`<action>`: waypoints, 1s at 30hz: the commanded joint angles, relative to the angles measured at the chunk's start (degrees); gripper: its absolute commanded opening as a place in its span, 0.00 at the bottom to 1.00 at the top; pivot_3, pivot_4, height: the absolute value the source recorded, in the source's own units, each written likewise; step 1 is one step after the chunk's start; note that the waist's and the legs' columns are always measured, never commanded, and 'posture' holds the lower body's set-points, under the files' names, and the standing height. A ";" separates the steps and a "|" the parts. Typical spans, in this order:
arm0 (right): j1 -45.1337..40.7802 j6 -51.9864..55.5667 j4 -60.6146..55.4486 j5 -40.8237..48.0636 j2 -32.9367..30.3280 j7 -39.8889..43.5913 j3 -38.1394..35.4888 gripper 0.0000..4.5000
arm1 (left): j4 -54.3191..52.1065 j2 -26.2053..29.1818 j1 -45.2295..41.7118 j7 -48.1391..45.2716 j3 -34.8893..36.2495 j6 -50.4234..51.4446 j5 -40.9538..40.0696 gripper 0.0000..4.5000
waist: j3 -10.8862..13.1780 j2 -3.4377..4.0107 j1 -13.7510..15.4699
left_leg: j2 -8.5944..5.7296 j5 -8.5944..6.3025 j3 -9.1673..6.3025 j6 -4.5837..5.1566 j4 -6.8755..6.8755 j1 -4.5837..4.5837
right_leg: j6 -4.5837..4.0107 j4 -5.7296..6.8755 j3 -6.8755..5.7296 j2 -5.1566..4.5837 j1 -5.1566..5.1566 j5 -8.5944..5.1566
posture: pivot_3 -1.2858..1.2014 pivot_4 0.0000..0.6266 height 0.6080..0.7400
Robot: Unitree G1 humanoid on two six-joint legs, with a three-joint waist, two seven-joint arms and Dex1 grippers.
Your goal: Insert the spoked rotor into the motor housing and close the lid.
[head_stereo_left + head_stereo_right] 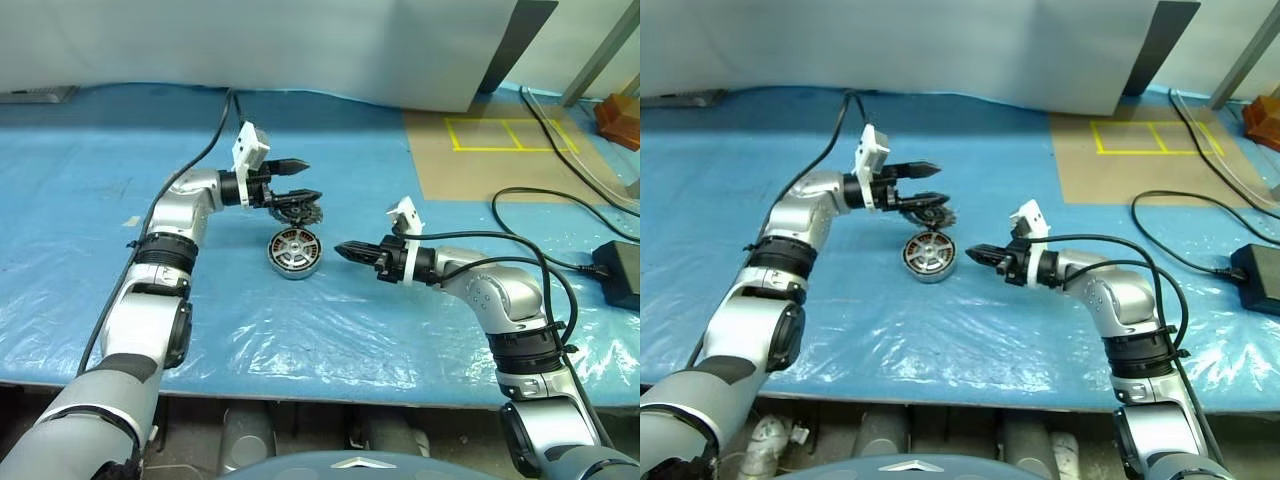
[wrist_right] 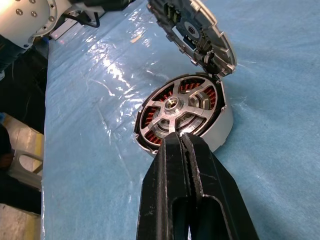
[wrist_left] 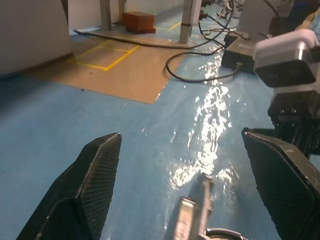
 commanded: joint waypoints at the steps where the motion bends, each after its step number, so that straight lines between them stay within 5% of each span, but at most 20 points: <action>1: -0.89 -1.77 -0.06 -0.37 -0.12 -0.25 0.06 0.00 | -4.09 0.63 2.59 -1.52 -2.73 -0.37 1.10 0.91 | 0.01 0.01 -0.01 | 0.00 0.00 0.00 0.00 0.01 0.00 | 0.00 0.01 0.00 -0.01 0.00 0.00 | 0.52 0.24 1.00; 16: -0.95 -4.53 3.80 -3.16 -0.12 -1.32 1.32 0.00 | -8.20 3.03 3.32 -2.97 -1.44 6.46 -2.82 0.91 | 0.07 0.08 -0.25 | -0.02 0.02 0.00 0.02 0.05 -0.02 | 0.00 0.06 0.00 -0.03 0.00 0.00 | 0.52 0.24 1.00; 25: -0.65 -5.73 4.46 -4.46 0.18 -0.89 2.91 0.00 | -14.90 5.68 3.99 -4.52 0.14 15.61 -7.64 0.91 | 0.09 0.11 -0.22 | -0.02 0.02 0.00 0.02 0.06 -0.01 | -0.01 0.08 -0.02 -0.06 0.01 0.00 | 0.52 0.24 1.00; 30: -1.18 -6.70 5.64 -5.79 -0.25 -0.69 3.48 0.00 | -25.22 9.06 10.93 -7.85 -4.65 17.91 -7.50 0.91 | 0.09 0.14 -0.43 | -0.03 0.02 0.02 0.03 0.01 0.00 | -0.01 0.04 0.00 -0.05 0.00 -0.01 | 0.52 0.24 1.00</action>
